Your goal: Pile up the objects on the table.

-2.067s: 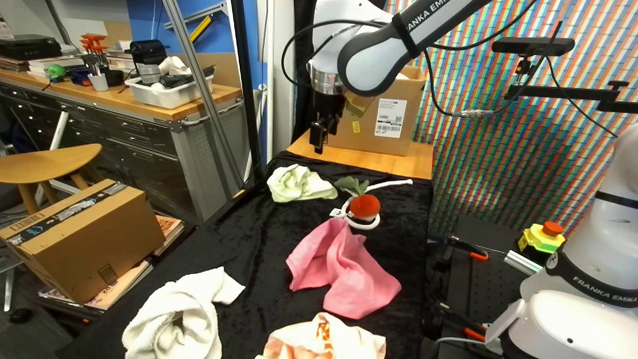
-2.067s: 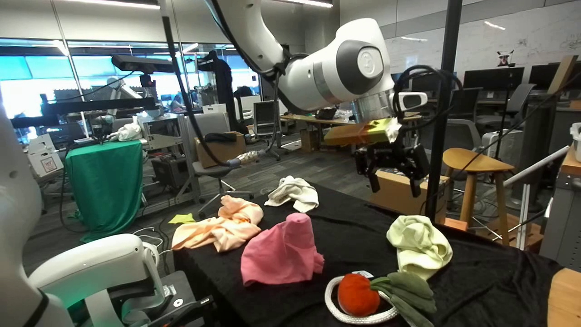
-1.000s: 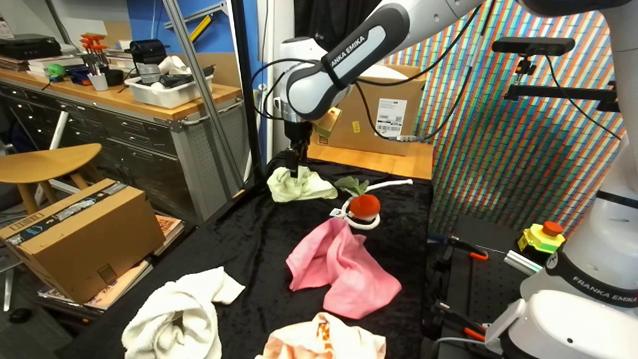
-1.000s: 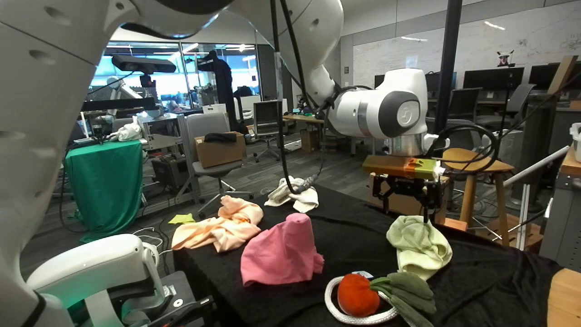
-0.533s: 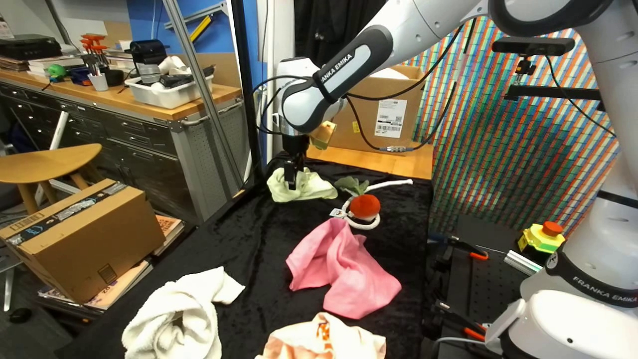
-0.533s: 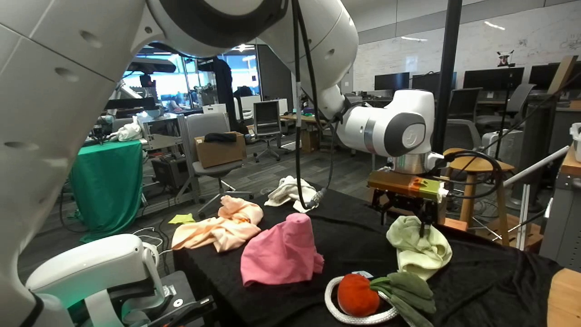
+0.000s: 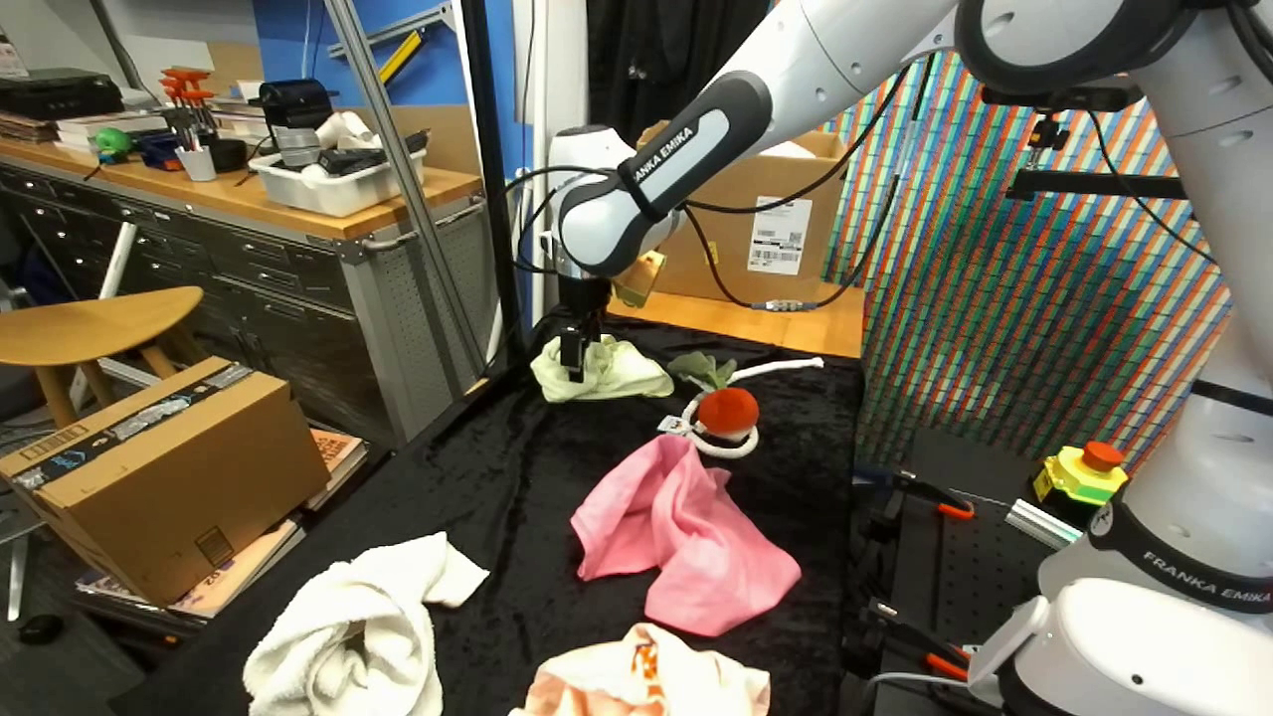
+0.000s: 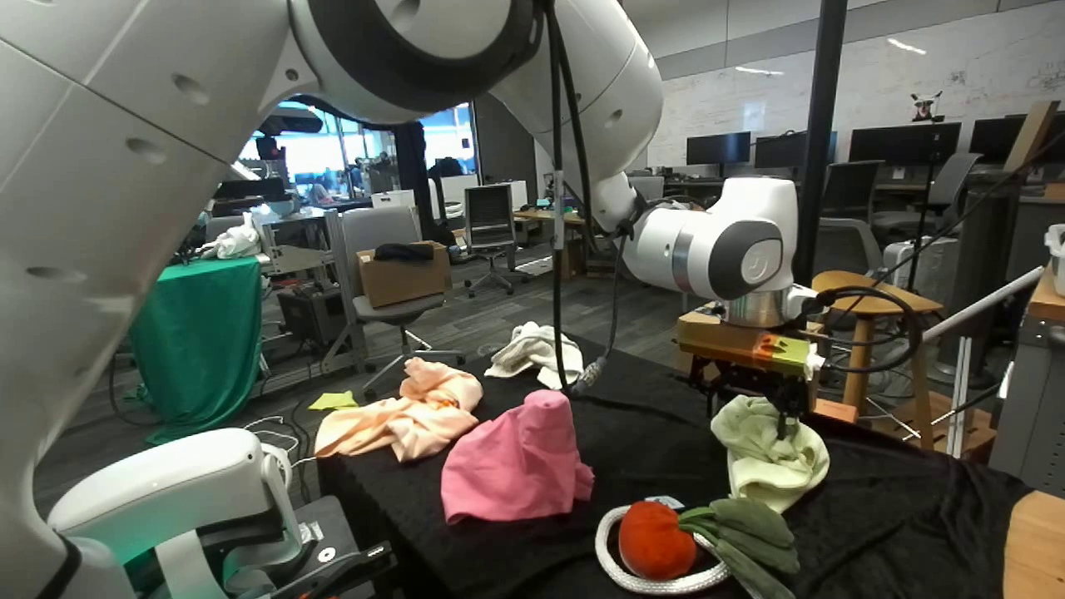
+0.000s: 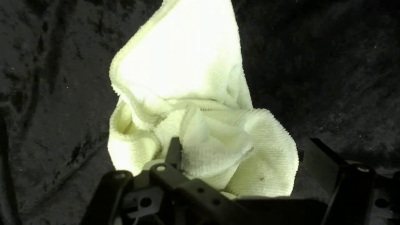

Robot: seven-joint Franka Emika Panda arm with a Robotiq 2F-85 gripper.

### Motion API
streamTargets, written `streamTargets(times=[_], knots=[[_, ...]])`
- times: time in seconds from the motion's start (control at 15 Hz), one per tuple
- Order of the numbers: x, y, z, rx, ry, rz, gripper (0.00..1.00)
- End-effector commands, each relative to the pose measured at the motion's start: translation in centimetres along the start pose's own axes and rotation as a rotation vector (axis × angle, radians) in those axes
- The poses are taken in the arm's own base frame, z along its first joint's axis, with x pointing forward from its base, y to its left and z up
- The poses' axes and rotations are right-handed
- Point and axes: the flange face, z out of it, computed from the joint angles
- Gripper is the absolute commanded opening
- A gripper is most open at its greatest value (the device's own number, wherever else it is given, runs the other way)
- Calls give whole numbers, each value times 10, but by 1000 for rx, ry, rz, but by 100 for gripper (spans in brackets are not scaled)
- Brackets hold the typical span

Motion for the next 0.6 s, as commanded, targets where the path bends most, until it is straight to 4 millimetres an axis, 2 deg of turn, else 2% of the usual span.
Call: streamTargets(times=[0.0,0.33,0.4,0.53], knots=[[13,1,8,-58,44,52,100],[13,-1,25,-105,38,98,100],[12,-1,26,-103,33,106,78],[11,-1,27,-95,26,120,66]])
